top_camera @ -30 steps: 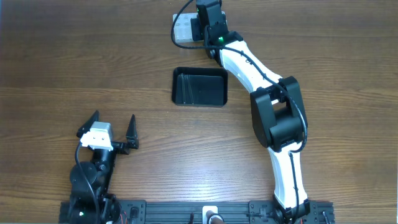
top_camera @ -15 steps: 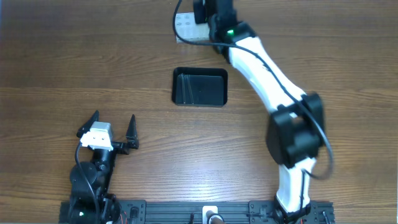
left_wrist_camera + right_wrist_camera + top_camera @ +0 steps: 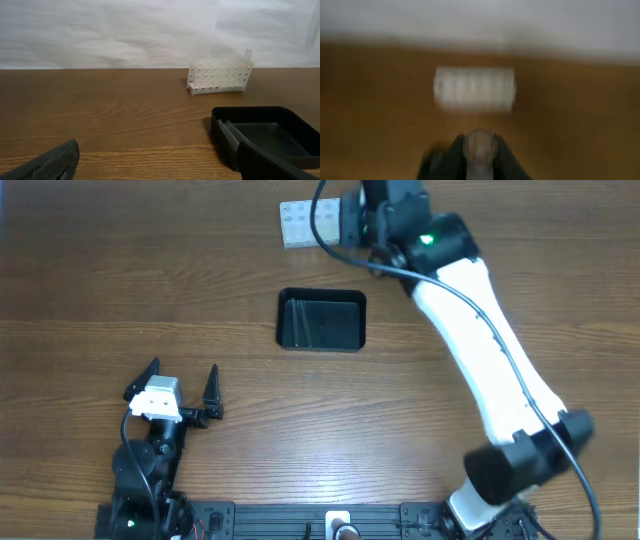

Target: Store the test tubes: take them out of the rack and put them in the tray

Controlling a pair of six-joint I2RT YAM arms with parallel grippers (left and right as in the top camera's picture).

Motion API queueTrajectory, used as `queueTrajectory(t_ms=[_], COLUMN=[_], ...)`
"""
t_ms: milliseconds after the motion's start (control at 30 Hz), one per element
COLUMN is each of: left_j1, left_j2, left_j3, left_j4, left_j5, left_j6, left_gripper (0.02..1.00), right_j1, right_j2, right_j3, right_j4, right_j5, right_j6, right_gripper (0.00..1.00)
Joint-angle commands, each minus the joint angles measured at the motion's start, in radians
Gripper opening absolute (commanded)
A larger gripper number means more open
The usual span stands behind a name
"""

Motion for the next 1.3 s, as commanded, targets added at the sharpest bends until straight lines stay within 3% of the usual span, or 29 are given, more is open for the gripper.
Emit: queueTrajectory(t_ms=[33,133,367,800,1300], left_j1=[0.005,0.005,0.005,0.005,0.005], left_j2=[-0.005,-0.005,-0.005,-0.005,-0.005], left_j3=[-0.004,-0.004,-0.004,-0.004,-0.004], left_j4=[-0.004,-0.004,-0.004,-0.004,-0.004], left_j5=[0.010,0.010,0.010,0.010,0.010], left_j6=[0.011,0.011,0.011,0.011,0.011], left_gripper=[1.000,0.998,0.998,1.000,1.000], right_j1=[0.017,0.029,0.055,0.055,0.052], right_j2=[0.140,0.206,0.292,0.349,0.422], right_j3=[-0.013,-0.013,-0.013,-0.014,-0.014], right_j4=[-0.089,-0.126,-0.169,-0.177,-0.129], right_j5=[-0.167,-0.204,-0.205,-0.091,-0.089], right_j6=[0.103,0.127,0.179,0.222,0.237], right_gripper=[0.119,0.123,0.156,0.169,0.220])
